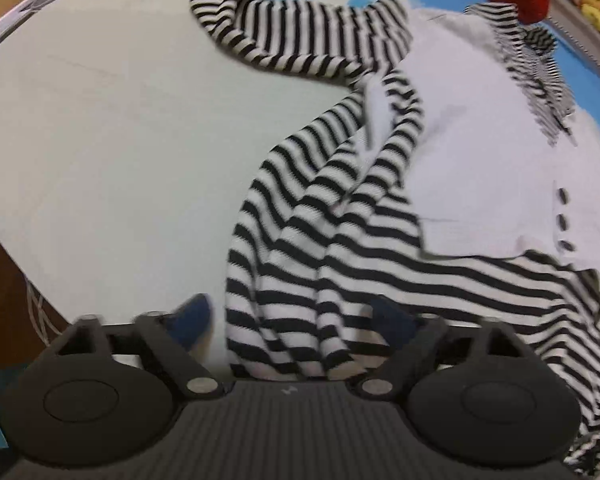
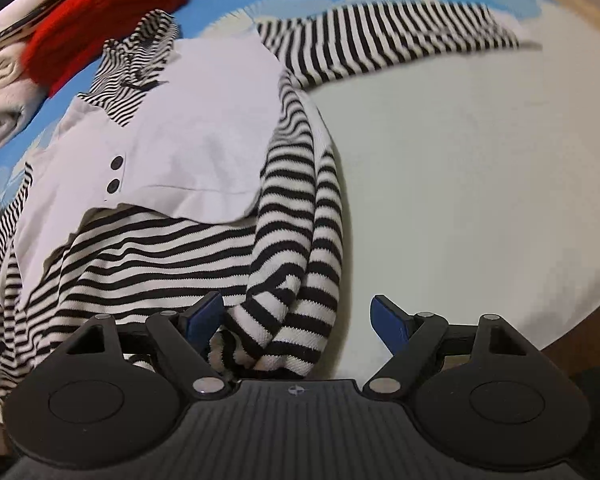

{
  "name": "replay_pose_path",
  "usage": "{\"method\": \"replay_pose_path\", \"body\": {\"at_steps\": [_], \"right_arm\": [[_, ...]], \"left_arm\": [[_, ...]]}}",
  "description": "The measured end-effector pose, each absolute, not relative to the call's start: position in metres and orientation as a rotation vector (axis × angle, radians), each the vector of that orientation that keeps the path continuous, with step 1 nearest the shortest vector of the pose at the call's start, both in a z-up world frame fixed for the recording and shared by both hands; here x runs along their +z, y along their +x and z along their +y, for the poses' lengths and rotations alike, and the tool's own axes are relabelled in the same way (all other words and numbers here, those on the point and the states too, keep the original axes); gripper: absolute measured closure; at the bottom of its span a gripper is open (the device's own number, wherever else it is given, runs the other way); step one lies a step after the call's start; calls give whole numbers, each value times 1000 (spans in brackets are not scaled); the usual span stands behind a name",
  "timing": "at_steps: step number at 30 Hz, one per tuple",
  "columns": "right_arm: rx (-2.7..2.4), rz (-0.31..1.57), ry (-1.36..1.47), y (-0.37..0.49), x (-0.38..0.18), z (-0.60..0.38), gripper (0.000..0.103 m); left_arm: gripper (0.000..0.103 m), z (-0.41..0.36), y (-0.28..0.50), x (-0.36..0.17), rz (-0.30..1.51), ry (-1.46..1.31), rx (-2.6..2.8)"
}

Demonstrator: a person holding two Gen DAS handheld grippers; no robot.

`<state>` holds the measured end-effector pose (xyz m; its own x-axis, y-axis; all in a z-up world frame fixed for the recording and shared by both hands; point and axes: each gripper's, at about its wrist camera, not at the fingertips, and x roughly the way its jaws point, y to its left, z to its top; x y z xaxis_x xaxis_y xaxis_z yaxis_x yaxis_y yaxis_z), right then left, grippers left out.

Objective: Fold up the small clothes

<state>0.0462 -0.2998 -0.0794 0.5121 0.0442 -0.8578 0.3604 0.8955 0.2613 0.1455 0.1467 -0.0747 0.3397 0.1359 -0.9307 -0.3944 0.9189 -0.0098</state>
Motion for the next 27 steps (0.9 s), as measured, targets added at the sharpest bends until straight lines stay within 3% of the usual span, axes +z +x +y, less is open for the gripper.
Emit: {"method": "replay_pose_path", "body": {"at_steps": [1, 2, 3, 4, 6, 7, 13, 18, 21, 25, 27], "right_arm": [[-184, 1026, 463, 47, -82, -302, 48], [-170, 1030, 473, 48, -84, -303, 58], [-157, 1034, 481, 48, -86, -305, 78], [-150, 1031, 490, 47, -86, -306, 92], [-162, 1010, 494, 45, -79, -314, 97], [-181, 988, 497, 42, -73, -321, 98], [-304, 857, 429, 23, -39, -357, 99], [-164, 1025, 318, 27, -62, -328, 98], [-241, 977, 266, 24, -55, -321, 85], [-270, 771, 280, 12, -26, -318, 54], [-220, 748, 256, 16, -23, -309, 47]], "left_arm": [[39, 147, 144, -78, 1190, -243, 361], [42, 145, 143, -84, 1205, -245, 359], [49, 144, 141, -86, 1210, -248, 353], [65, 142, 138, -85, 1199, -244, 341], [90, 135, 134, -80, 1183, -251, 283], [91, 131, 130, -76, 1173, -259, 260], [93, 97, 94, -56, 1122, -271, 115], [89, 110, 85, -59, 1157, -249, 232], [76, 99, 86, -47, 1126, -195, 215], [55, 67, 81, -21, 961, -11, 187], [52, 52, 82, -15, 912, 41, 131]]}}
